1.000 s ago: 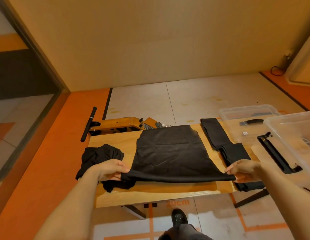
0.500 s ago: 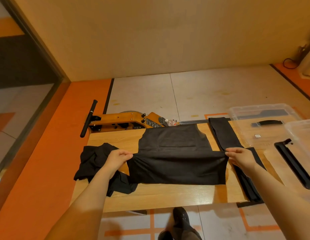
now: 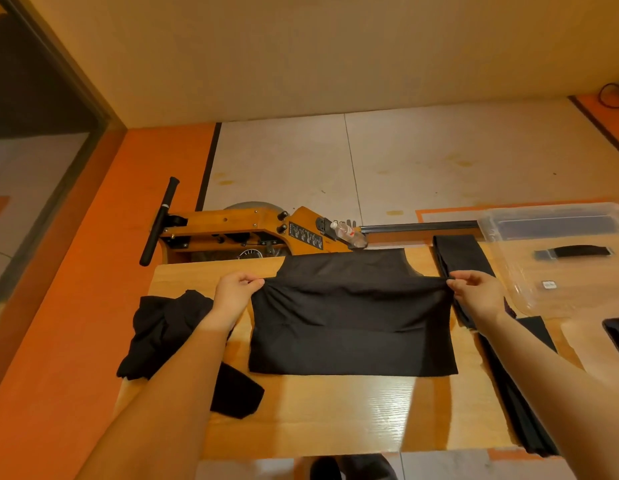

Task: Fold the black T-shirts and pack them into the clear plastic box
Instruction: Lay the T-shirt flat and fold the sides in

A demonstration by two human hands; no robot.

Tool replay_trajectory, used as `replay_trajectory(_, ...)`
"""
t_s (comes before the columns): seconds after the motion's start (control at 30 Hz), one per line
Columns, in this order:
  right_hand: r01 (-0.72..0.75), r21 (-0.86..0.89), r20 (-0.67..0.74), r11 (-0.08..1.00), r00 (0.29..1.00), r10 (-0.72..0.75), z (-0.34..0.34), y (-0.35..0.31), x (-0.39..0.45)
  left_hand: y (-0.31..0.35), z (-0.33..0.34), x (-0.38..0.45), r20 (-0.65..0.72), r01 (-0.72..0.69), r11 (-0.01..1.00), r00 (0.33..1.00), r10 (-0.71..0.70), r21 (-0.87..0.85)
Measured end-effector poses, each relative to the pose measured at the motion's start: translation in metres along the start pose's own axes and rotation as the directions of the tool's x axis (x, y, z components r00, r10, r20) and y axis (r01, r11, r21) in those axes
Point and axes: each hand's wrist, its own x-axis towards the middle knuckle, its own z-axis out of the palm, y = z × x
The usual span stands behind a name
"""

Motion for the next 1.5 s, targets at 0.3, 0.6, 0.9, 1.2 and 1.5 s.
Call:
replay_trajectory(0.3, 0.048, -0.049, -0.031, 0.998, 0.998, -0.05, 0.025, -0.017, 0.021, 0.004, 0.02, 0.044, -0.084, 0.056, 0.998, 0.995, -0.053, 0.029)
replay_trajectory(0.6, 0.075, -0.334, -0.039, 0.94, 0.995, -0.093, 0.038, 0.053, -0.059, -0.075, 0.029, -0.018, -0.18, 0.24, 0.955, 0.961, -0.208, 0.175)
replay_trajectory(0.9, -0.148, -0.462, -0.249, 0.874, 0.968, 0.033, 0.035, 0.102, -0.106, -0.117, 0.051, -0.082, -0.195, 0.238, 0.916, 0.964, -0.181, 0.323)
replay_trajectory(1.2, -0.183, -0.239, -0.208, 0.954, 0.969, 0.134, 0.02, 0.104, -0.101, -0.116, 0.047, -0.077, -0.208, 0.277, 0.903, 0.954, -0.217, 0.329)
replay_trajectory(1.5, -0.045, -0.238, -0.229, 0.97, 0.973, -0.011, 0.012, 0.085, -0.104, -0.107, 0.04, -0.084, -0.273, 0.085, 0.952, 0.962, -0.002, 0.293)
